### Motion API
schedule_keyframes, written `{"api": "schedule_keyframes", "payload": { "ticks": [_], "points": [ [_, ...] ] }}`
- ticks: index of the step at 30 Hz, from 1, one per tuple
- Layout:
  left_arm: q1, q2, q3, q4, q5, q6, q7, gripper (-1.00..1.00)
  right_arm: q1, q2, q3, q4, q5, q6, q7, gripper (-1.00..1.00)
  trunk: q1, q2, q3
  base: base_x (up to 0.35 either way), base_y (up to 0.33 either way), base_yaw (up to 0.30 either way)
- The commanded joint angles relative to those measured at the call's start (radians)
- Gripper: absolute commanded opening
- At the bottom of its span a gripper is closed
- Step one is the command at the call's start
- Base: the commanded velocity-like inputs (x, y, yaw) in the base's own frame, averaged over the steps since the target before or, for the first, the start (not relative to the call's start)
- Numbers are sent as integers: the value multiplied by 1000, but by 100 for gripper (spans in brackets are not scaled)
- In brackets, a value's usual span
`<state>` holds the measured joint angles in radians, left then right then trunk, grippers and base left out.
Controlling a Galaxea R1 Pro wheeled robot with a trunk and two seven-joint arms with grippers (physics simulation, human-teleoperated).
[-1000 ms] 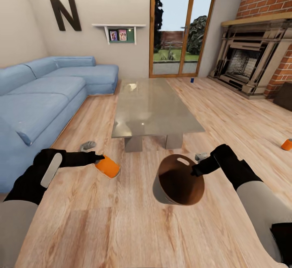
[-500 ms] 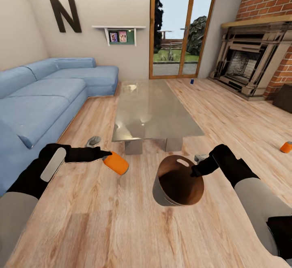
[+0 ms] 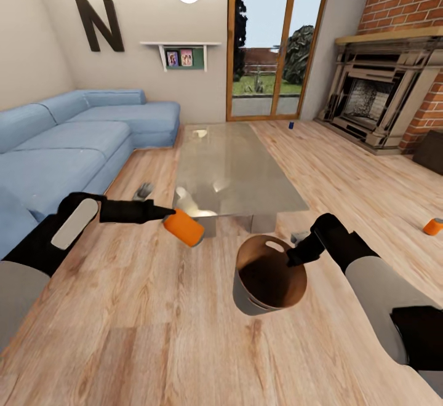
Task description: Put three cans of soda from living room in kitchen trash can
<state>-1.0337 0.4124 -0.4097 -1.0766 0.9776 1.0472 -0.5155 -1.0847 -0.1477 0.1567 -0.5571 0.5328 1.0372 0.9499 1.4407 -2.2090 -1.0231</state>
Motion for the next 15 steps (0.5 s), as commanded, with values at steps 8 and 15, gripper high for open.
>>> {"api": "schedule_keyframes", "payload": {
  "ticks": [8,15],
  "points": [
    [-43,-1,-26,3,102,0,-1,-100,-6,16,-2,7,-15,10,4,-100,-31,56,25,0,0,0],
    [-73,2,-29,2,168,0,0,-100,-6,25,-2,9,-13,10,2,-100,-58,105,47,0,0,0]
  ]
}}
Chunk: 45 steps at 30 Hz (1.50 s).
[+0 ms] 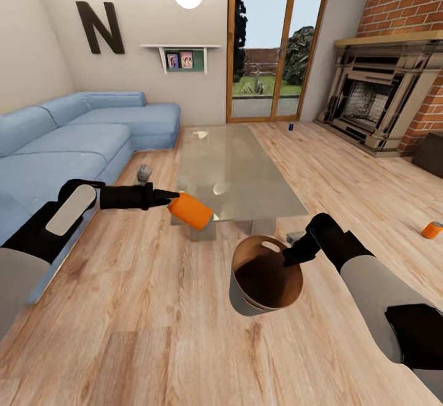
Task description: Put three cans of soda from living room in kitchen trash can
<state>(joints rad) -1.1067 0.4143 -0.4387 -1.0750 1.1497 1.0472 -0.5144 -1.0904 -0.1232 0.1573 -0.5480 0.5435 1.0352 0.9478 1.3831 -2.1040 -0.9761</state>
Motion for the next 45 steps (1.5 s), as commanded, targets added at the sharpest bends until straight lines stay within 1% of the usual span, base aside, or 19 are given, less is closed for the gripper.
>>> {"api": "schedule_keyframes", "payload": {
  "ticks": [1,4,6,7,8,10,11,12,13,16,18,20,24,30,36,38,39,40,45],
  "points": [
    [-7,1,-3,-1,18,0,-1,-100,0,2,-2,1,-24,12,5,-100,-4,7,3,0,0,0],
    [-19,-3,-22,-4,45,0,0,-100,0,18,-1,17,-23,12,3,-100,-15,28,13,0,0,0],
    [-24,-7,-39,-4,53,0,1,-100,0,31,-1,31,-13,12,-15,-100,-23,42,19,0,0,0],
    [-27,-12,-56,-3,57,0,3,-100,0,48,-2,46,-1,12,-47,-100,-27,49,22,0,0,0],
    [-28,-14,-60,-2,57,0,4,-100,0,52,-3,50,1,12,-55,-100,-31,56,25,0,0,0],
    [-29,-27,-71,0,59,0,7,-100,0,61,-3,59,7,12,-71,-100,-38,70,31,0,0,0],
    [-29,-39,-91,0,60,0,13,-100,0,66,-4,63,9,12,-80,-100,-42,77,35,0,0,0],
    [-30,-43,-101,1,60,0,16,-100,0,68,-4,64,10,12,-82,-100,-46,84,38,0,0,0],
    [-30,-51,-126,1,61,0,23,-100,0,72,-4,65,10,12,-85,-100,-50,91,41,0,0,0],
    [-30,-68,-157,2,62,0,36,-100,0,80,-4,67,11,12,-88,-100,-61,112,50,0,0,0],
    [-30,-97,-179,2,62,0,66,-100,0,94,-4,67,12,12,-91,-100,-69,126,57,0,0,0],
    [-30,-112,-187,2,62,0,86,-100,0,106,-4,67,13,12,-92,-100,-77,140,63,0,0,0],
    [-30,-131,-193,3,60,0,119,-100,0,127,-3,66,15,12,-94,-100,-92,168,75,0,0,0],
    [-30,-143,-198,2,57,0,135,-100,-3,146,-4,66,16,12,-95,-100,-115,210,94,0,0,0],
    [-30,-153,-274,2,58,0,155,-100,-7,167,-4,66,16,12,-112,-100,-138,252,113,0,0,0],
    [-30,-154,-289,2,58,0,174,-100,-8,176,-4,66,16,12,-118,-100,-138,252,113,0,0,0],
    [-30,-155,-290,2,57,0,183,-100,-8,178,-4,65,16,12,-119,-100,-138,252,113,0,0,0],
    [-29,-155,-293,0,56,0,214,-100,-10,184,-4,65,16,12,-121,-100,-138,252,113,0,0,0],
    [-26,-160,-296,-2,52,0,264,-100,-22,194,-4,66,17,12,-123,-100,-138,252,113,0,0,0]
  ]
}}
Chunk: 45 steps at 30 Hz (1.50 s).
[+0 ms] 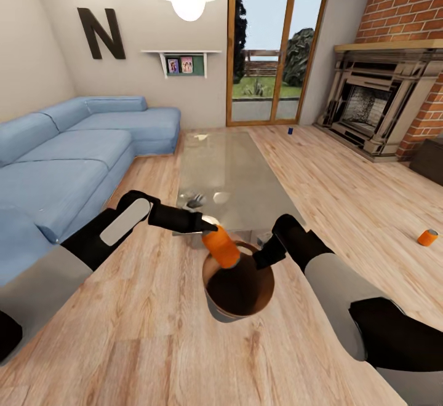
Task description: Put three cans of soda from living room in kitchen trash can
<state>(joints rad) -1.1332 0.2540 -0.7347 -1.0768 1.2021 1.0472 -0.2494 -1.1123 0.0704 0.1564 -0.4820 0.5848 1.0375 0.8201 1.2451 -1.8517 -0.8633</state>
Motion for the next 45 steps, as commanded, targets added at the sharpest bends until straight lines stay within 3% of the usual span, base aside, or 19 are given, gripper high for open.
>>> {"api": "schedule_keyframes", "payload": {
  "ticks": [1,3,6,12,19,26,32,40,45],
  "points": [
    [2,-5,-1,1,-2,0,7,-100,-2,3,-3,0,-25,10,4,-100,0,0,0,0,0,0],
    [3,-17,-5,-2,-7,0,27,-100,-4,6,-3,0,-25,10,4,-100,0,0,0,0,0,0],
    [4,-44,-44,-5,-8,0,89,-100,-12,13,-3,0,-25,10,4,-100,0,0,0,0,0,0],
    [6,-85,-90,-4,-10,0,132,-100,-18,22,-3,0,-25,10,4,-100,0,0,0,0,0,0],
    [7,-93,-124,-1,-10,0,175,-100,-21,26,-3,0,-25,10,4,-100,0,0,0,0,0,0],
    [8,-95,-153,1,-12,0,264,-100,-21,32,-3,0,-24,10,4,-100,0,0,0,0,0,0],
    [10,-133,-196,4,-15,0,323,-100,-21,43,-3,0,-23,10,4,-100,0,0,0,0,0,0],
    [12,-159,-220,18,-16,0,338,-100,-23,46,-2,1,-23,10,4,-100,0,0,0,0,0,0],
    [12,-183,-272,47,-17,0,340,-100,-23,45,-2,1,-23,10,4,-100,0,0,0,0,0,0]
  ]
}}
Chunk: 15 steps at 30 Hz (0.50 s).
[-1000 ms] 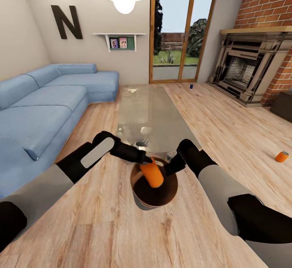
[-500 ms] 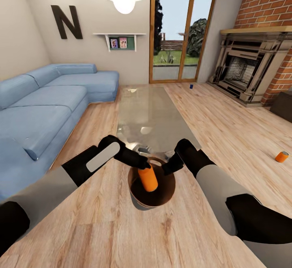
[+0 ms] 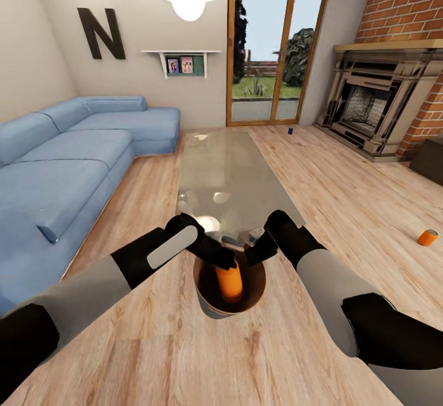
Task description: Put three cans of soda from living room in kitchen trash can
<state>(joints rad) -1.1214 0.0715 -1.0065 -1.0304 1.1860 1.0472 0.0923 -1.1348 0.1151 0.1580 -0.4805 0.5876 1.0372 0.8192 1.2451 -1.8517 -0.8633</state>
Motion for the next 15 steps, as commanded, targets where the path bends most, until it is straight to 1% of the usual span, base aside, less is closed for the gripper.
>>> {"api": "schedule_keyframes", "payload": {
  "ticks": [1,4,8,10,15],
  "points": [
    [0,-4,-9,9,-1,0,0,-100,0,0,-3,0,-26,10,5,-100,0,0,0,0,0,0],
    [0,-10,-19,25,-2,0,12,-100,0,1,-3,0,-26,10,5,-100,0,0,0,0,0,0],
    [0,-18,-27,37,-2,0,46,-100,0,1,-3,0,-26,10,5,-100,0,0,0,0,0,0],
    [0,-20,-41,49,-2,0,65,-100,0,1,-3,0,-26,10,5,-100,0,0,0,0,0,0],
    [0,-24,-51,57,-3,0,76,-100,0,1,-3,0,-26,10,5,-100,0,0,0,0,0,0]
  ]
}}
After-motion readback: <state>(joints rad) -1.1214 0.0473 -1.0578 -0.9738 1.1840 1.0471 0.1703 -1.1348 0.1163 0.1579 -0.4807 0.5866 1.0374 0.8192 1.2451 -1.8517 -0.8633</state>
